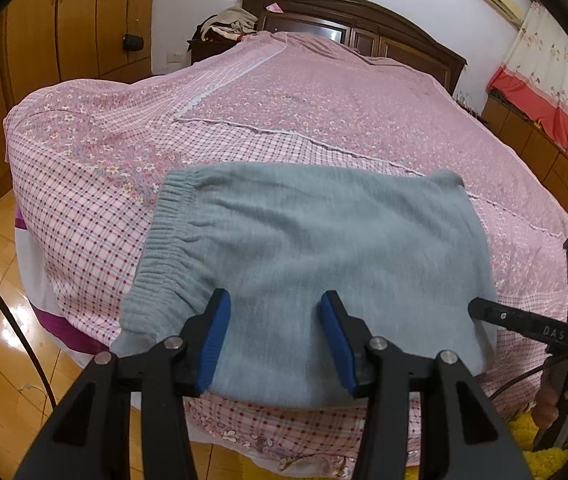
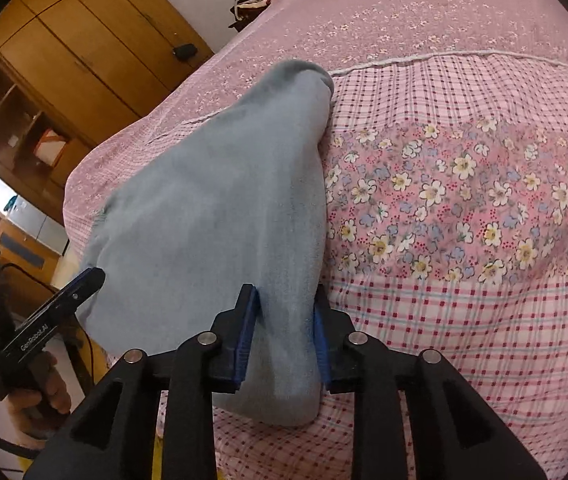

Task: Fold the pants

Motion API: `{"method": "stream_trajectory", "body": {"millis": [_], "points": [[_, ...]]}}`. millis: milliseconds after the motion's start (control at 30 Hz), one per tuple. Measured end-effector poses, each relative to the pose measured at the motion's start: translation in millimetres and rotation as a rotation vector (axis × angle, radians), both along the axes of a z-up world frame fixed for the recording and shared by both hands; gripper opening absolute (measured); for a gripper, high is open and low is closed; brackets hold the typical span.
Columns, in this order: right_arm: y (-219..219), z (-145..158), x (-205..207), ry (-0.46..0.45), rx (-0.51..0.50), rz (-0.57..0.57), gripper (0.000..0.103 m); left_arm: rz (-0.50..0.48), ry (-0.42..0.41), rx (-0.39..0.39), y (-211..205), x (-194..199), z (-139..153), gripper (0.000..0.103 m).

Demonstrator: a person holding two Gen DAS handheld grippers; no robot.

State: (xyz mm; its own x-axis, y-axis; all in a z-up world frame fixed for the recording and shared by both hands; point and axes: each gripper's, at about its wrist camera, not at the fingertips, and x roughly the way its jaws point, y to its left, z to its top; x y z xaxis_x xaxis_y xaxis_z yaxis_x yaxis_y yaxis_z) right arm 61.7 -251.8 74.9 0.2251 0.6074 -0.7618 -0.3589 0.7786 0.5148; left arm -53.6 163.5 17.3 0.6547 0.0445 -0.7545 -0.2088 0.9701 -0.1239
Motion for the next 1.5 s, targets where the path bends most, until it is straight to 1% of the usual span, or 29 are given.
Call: {"method": "stream_trajectory", "body": {"millis": [33,67,167,267,333,467,533,600,700,833,867,933,1000,1100,1233,1400,1500], "points": [[0.5,2.4,-1.0,-0.017,-0.002,0.006,0.026,-0.001,0.001,0.003,-0.4,0.6,-0.6,0.050],[1.0,6.1,-2.4,-0.040,0.001,0.010,0.022,-0.002,0.001,0.002,0.1,1.0,-1.3,0.050],[-4.3,18.1,-9.1,-0.099,-0.001,0.013,0.017,-0.002,0.002,0.000,0.9,2.0,-1.3,0.050],[-5.8,35.3,-11.7,-0.139,0.031,0.012,0.015,0.002,0.014,0.004,2.0,3.6,-0.2,0.050],[-6.4,47.2,-12.0,-0.169,0.047,0.018,0.014,0.008,0.018,0.008,0.4,2.8,4.5,0.050],[-4.6,66.9,-11.9,-0.212,0.075,0.033,0.014,-0.049,0.008,0.021,-13.5,0.7,10.8,0.051],[-2.2,75.4,-11.7,-0.225,0.098,0.042,0.013,-0.073,0.030,0.039,-19.8,4.6,5.1,0.051],[1.6,83.7,-9.7,-0.236,0.116,0.056,0.013,-0.069,0.037,0.054,-23.0,6.4,0.4,0.053],[9.5,96.3,-9.8,-0.261,0.132,0.081,0.013,-0.067,0.033,0.036,-21.3,5.0,1.6,0.055],[17.4,106.7,-10.7,-0.284,0.151,0.110,0.013,-0.074,0.026,-0.021,-18.2,-1.3,1.7,0.056],[19.2,109.0,-10.9,-0.287,0.157,0.117,0.013,-0.077,0.027,-0.016,-20.5,-2.6,0.7,0.056],[22.6,111.3,-12.0,-0.298,0.159,0.134,0.013,-0.090,0.022,0.016,-25.4,-6.1,0.2,0.057],[27.3,112.4,-12.8,-0.307,0.149,0.148,0.013,-0.090,0.021,0.005,-24.4,-8.5,3.2,0.057],[33.1,115.3,-12.7,-0.310,0.146,0.168,0.013,-0.058,0.013,-0.025,-12.1,-10.6,11.7,0.057],[41.0,121.2,-11.3,-0.319,0.153,0.204,0.013,0.006,-0.013,-0.014,6.9,-13.9,28.4,0.057],[60.9,128.4,-11.9,-0.329,0.169,0.259,0.013,0.057,0.000,0.039,30.0,-9.0,41.0,0.057],[80.2,132.3,-14.8,-0.345,0.174,0.307,0.013,0.097,0.008,0.041,45.0,-8.9,43.3,0.057]]}}
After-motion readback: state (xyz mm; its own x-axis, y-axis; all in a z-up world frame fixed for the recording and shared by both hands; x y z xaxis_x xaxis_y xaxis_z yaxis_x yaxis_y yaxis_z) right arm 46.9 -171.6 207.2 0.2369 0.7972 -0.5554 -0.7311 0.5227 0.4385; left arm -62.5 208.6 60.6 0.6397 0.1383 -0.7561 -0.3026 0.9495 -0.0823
